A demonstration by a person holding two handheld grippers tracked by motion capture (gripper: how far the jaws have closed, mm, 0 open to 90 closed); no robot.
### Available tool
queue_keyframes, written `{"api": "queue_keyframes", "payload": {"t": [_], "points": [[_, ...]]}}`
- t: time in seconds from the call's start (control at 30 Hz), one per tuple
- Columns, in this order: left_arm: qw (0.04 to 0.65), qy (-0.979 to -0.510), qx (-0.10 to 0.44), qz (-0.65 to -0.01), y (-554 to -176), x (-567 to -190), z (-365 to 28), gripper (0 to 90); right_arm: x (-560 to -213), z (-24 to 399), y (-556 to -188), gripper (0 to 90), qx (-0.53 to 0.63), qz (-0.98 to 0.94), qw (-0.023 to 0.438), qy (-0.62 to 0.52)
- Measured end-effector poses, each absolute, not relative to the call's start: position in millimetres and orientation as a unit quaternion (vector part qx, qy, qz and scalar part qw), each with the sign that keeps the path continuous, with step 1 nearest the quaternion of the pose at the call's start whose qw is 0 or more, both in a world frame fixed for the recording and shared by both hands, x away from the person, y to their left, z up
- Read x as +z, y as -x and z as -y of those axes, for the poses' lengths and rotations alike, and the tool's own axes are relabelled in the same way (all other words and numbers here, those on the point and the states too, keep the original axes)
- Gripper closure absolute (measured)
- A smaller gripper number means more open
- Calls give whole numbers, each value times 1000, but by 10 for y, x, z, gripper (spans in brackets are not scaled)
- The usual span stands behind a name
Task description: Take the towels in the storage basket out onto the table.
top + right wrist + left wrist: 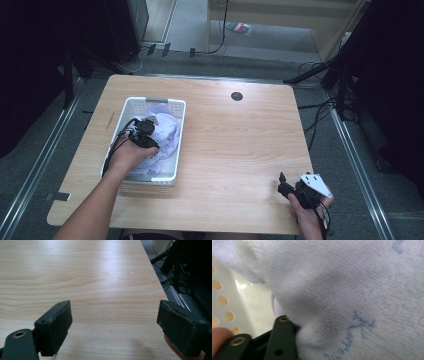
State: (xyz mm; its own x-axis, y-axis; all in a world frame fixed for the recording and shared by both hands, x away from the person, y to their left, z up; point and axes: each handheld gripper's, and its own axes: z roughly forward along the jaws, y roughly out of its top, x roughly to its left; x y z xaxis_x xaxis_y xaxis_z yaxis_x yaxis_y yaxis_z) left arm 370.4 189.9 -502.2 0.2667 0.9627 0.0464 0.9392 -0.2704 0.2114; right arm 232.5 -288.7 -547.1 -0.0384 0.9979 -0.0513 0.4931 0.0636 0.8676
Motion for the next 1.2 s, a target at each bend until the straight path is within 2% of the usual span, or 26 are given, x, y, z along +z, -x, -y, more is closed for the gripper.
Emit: {"api": "queue_keyframes", "payload": {"t": [0.17,0.37,0.77,1.2], "points": [[77,-785,78,-609,-3709,-4992,-1919,607,-5470,2889,-2325,129,348,-631,360,-592],[91,-777,58,-620,-3721,-4838,-2016,614,-5470,2896,-2327,127,350,-631,363,-590],[121,-767,68,-627,-3681,-4279,-2131,616,-5470,2889,-2329,127,350,-632,363,-588],[136,-769,90,-618,-3767,-3652,-1910,613,-5470,2887,-2328,131,350,-633,362,-588]]}}
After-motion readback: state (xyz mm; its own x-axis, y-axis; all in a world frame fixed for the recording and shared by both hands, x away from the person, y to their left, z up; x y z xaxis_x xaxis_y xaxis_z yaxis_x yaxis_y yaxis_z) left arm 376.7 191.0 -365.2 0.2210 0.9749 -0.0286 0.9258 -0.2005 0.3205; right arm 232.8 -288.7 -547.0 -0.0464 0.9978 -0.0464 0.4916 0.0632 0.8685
